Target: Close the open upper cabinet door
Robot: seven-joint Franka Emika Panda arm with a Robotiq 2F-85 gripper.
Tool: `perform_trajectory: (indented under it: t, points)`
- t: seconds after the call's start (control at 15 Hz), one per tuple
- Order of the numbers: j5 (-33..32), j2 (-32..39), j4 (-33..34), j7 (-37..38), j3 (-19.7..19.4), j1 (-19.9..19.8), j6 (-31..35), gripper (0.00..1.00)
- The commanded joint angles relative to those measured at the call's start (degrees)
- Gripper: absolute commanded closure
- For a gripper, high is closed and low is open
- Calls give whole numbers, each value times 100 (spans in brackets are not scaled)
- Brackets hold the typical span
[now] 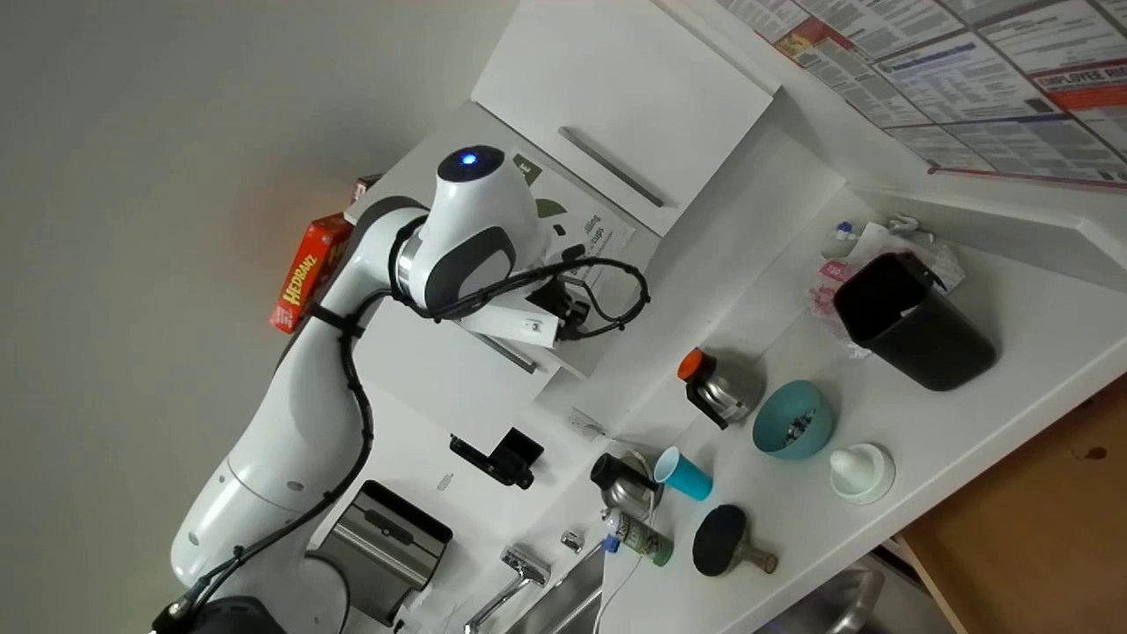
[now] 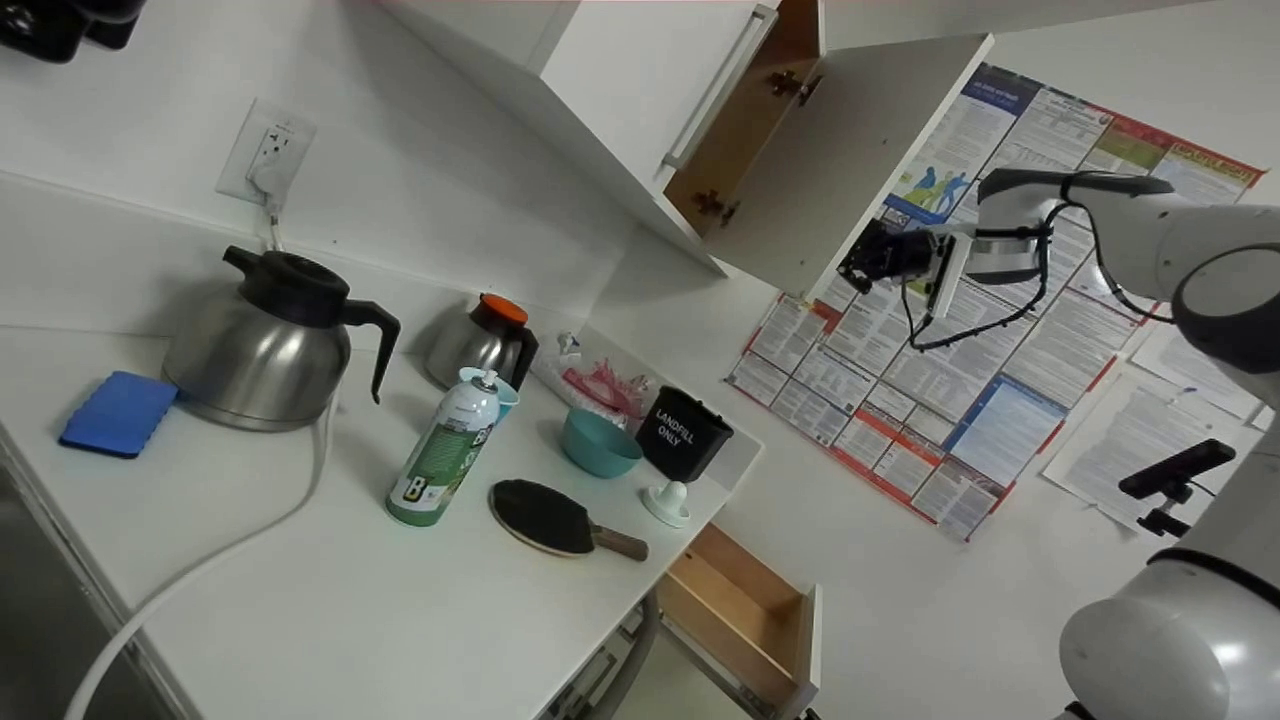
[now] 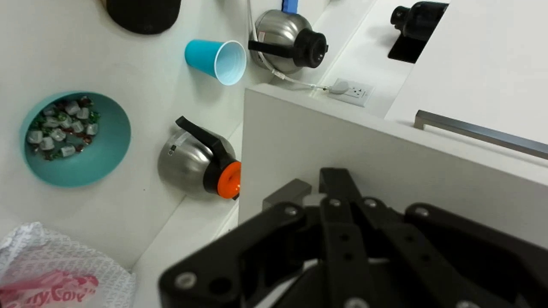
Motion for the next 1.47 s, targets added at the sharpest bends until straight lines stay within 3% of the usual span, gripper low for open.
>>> perform_trajectory:
  t: [0.0,0.27,0.4,0.47,0.93,1.4]
  points:
    - [218,-859,-1185,-300,39,393,1382,100]
    - [412,-1460,-2135,-698,125,684,2609,100]
    - [647,-1696,-2526,-903,652,357,3214,100]
    - [311,-1452,-2081,-658,106,661,2383,100]
    - [292,-1479,-2209,-787,45,743,2572,100]
    - [551,-1186,-2021,-1370,219,1157,2651,100]
